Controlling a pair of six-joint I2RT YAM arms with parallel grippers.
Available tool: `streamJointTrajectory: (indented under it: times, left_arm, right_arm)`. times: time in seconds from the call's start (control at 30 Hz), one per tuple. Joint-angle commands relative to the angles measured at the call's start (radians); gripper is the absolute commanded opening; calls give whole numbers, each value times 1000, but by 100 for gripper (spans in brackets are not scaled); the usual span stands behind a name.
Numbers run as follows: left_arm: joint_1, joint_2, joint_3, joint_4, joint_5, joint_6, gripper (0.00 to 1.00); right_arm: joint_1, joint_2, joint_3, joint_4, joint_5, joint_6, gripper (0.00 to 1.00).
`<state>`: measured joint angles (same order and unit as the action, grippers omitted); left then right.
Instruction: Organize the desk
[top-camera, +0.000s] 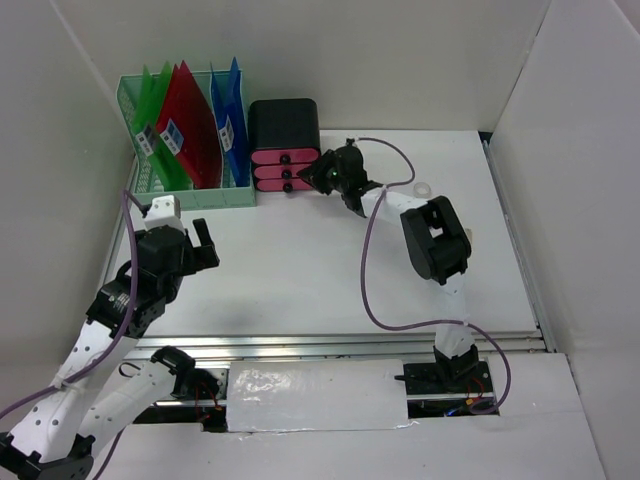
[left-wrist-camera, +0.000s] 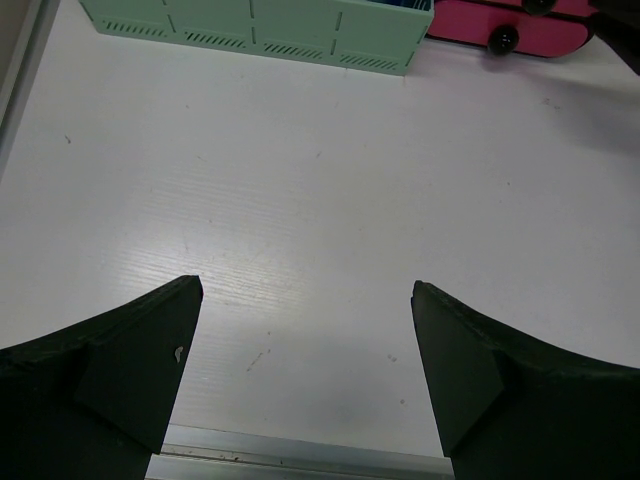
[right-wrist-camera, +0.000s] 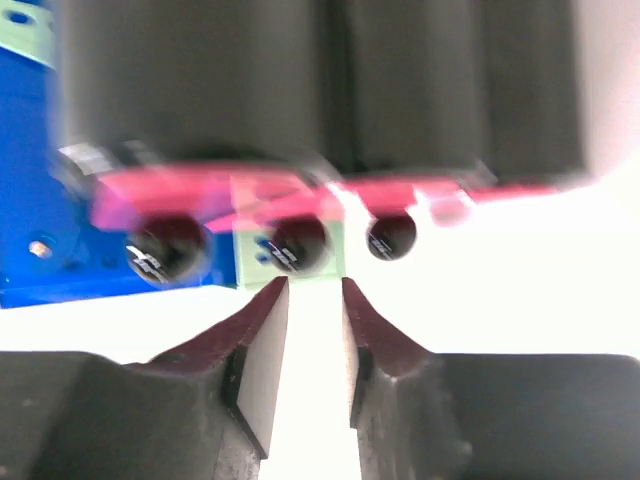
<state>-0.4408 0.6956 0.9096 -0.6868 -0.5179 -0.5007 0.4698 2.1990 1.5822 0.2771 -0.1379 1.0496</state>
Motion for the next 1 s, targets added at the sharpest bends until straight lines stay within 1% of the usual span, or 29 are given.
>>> streamJointTrajectory:
  times: [0.0,0.03,0.07,0.13,0.17,0.23,0.3,0.4,0.47,0.57,0.8,0.97]
  left_arm:
    - [4,-13,-8,41,4,19,99]
    - [5,-11,-9,43,7,19,100]
    - [5,-11,-8,41,9,19,100]
    - [5,-10,-8,43,12,19,100]
    - [4,-10,-9,43,13,19,100]
    - [5,-11,-8,43,15,21,100]
    - [4,-10,-11,44,19,24,100]
    - [4,-5,-8,44,25,24,99]
    - [4,-7,-6,44,27,25,99]
    - [4,-16,-8,44,25,24,100]
    - [4,-19,-8,47,33,27,99]
    - [4,-24,-9,49,35,28,100]
  right_arm:
    - [20,-102,-120,155,24,36,37]
    - [20,-98,-123,168,9,46,41]
    - [23,-85,-126,174,-2,49,47]
    - [24,-68,-125,207,-22,50,52]
    - [26,-53,-120,215,-35,52,57]
    - [26,-36,-116,256,-52,52,62]
    - [26,-13,-96,267,-65,47,64]
    - [26,17,-56,269,-58,49,65]
    - [26,36,-1,222,-57,46,65]
    - [26,62,36,186,-54,58,65]
    - [27,93,55,188,-45,70,62]
    - [27,119,67,183,-25,78,58]
